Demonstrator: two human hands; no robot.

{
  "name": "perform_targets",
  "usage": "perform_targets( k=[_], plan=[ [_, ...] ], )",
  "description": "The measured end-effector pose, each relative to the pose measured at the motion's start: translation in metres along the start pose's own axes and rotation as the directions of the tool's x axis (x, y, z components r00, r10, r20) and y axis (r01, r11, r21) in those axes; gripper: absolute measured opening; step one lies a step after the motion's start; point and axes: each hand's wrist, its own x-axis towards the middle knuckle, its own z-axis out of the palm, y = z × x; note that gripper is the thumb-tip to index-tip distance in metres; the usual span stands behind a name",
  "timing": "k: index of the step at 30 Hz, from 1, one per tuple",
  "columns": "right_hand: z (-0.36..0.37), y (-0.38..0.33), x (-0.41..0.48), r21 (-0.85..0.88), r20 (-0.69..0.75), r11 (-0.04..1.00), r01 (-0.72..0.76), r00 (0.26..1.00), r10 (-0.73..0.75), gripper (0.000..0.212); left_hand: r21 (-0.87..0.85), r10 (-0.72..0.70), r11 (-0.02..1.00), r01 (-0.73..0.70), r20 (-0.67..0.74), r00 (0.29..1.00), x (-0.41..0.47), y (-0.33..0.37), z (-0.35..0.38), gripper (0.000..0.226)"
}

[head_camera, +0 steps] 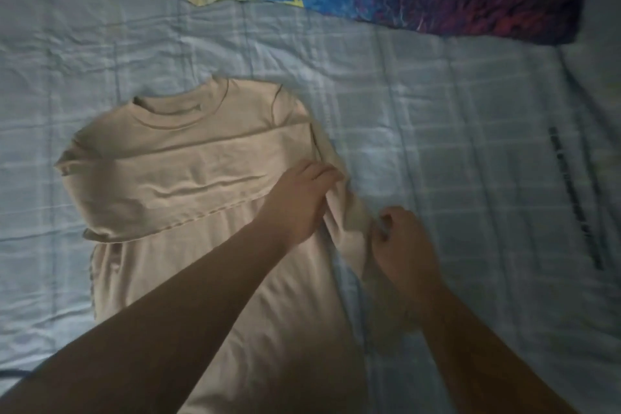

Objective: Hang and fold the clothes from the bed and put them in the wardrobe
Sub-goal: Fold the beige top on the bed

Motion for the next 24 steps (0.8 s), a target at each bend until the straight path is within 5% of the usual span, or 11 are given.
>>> perform_targets(
  k=[3, 8, 13, 17, 24],
  plan=[
    [-0.005, 0.018, -0.013, -0.018, 0.082, 0.997, -0.074, 0.994, 0.076, 0.019, 0.039, 0.034, 0.998, -0.044, 0.218, 0.975, 0.03, 0.018, 0.008, 0.047],
    [-0.012, 0.042, -0.022, -0.144, 0.2, 0.986, -0.09, 0.973, 0.118, 0.012, 0.256, -0.133, 0.967, -0.009, 0.532, 0.836, 0.062, 0.026, 0.029, 0.042],
    [-0.028, 0.06, -0.028, 0.179, 0.087, 0.966, -0.185, 0.981, 0.172, 0.018, 0.326, -0.157, 0.945, -0.022, 0.513, 0.844, 0.066, 0.032, 0.03, 0.044],
    [-0.064, 0.083, -0.018, 0.312, -0.066, 0.939, -0.145, 0.983, 0.174, 0.016, 0.125, -0.177, 0.981, 0.147, 0.286, 0.942, 0.09, 0.047, 0.027, 0.022],
    [-0.131, 0.124, 0.039, 0.03, -0.156, 0.988, -0.15, 0.976, 0.153, 0.04, -0.133, -0.367, 0.909, 0.396, 0.195, 0.909, 0.154, 0.066, 0.053, 0.025]
  ],
)
